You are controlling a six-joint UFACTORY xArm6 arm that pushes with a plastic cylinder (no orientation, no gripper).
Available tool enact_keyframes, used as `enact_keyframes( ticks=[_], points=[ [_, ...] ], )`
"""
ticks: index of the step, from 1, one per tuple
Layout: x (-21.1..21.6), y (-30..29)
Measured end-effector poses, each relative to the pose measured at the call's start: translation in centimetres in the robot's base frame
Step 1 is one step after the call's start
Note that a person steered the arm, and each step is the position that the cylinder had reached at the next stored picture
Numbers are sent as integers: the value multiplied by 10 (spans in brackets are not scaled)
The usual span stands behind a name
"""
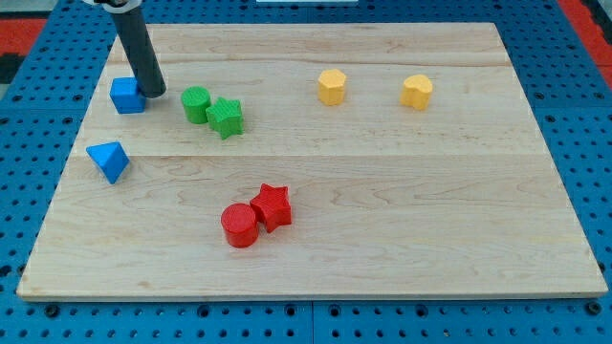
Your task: Place the blue triangle towards the green blocks
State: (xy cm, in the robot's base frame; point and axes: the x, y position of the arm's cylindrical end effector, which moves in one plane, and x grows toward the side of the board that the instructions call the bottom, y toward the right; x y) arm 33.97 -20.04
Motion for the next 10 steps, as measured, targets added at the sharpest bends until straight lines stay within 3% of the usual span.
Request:
enact_keyframes(
  ticks=[2,3,5,6,7,8,10],
  points=[
    [62,73],
    [71,63],
    [162,32],
    [160,-48],
    [151,-56],
    [126,-13],
    [125,-58]
  ],
)
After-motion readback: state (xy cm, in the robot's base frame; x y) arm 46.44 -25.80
